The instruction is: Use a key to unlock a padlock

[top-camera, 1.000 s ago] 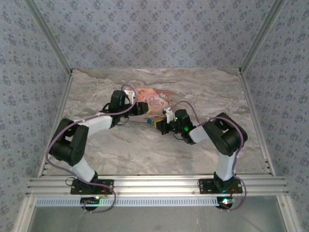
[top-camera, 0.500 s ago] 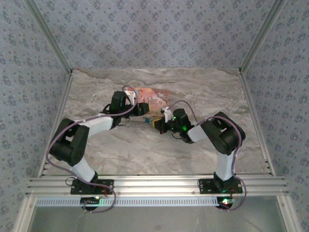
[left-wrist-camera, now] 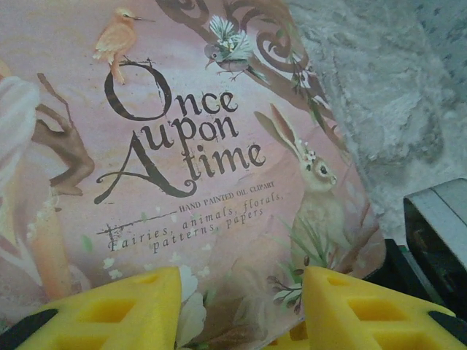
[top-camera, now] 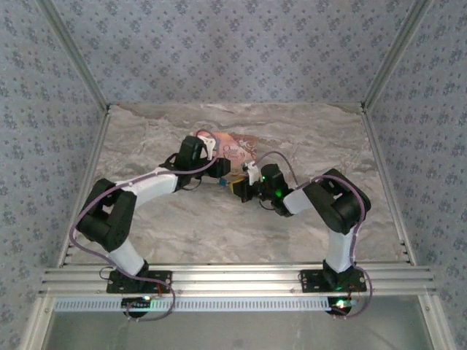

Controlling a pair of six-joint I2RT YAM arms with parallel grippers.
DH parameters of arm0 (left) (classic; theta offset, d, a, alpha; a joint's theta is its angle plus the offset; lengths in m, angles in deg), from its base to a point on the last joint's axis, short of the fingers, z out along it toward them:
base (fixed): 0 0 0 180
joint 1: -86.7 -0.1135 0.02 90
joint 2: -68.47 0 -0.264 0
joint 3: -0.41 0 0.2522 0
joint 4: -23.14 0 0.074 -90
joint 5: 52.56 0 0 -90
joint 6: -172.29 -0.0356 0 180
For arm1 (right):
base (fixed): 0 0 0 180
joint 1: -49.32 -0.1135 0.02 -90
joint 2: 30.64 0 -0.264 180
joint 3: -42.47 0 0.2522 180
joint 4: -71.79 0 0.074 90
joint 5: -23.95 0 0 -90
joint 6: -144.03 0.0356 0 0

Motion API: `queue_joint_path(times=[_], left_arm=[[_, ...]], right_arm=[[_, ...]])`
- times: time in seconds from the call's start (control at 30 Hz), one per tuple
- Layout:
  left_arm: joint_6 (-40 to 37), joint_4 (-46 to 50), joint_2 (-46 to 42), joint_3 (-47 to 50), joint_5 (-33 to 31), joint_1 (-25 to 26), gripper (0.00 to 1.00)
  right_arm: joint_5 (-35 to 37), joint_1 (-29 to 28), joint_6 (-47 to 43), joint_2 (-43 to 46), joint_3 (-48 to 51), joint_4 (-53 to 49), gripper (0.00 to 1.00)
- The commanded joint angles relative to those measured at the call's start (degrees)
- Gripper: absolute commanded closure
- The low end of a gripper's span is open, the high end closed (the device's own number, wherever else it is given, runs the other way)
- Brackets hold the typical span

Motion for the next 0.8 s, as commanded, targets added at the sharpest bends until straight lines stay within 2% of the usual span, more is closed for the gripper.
queue_joint_path(times=[0.0, 0.33, 0.6, 0.77], left_arm=[[-1.8, 15.3, 4.0, 0.6, -2.5, 1.1, 0.52], [-2.0, 21.4, 7.5, -3.2, -1.2, 2.8, 0.52], [-3.1, 29.0, 10.6, -7.6, -3.8, 4.3, 0.52], [-2.6, 29.1, 11.6, -7.8, -3.0, 5.0, 0.53]], right_arm=[[0.3, -0.8, -0.5, 0.7, -2.1, 0.1, 1.0], [0.2, -1.1, 1.8, 0.2, -2.2, 2.6, 1.0], [1.0, -1.5, 2.7, -0.2, -2.4, 3.5, 1.0], [1.4, -1.8, 3.3, -0.8, -2.5, 4.3, 1.0]])
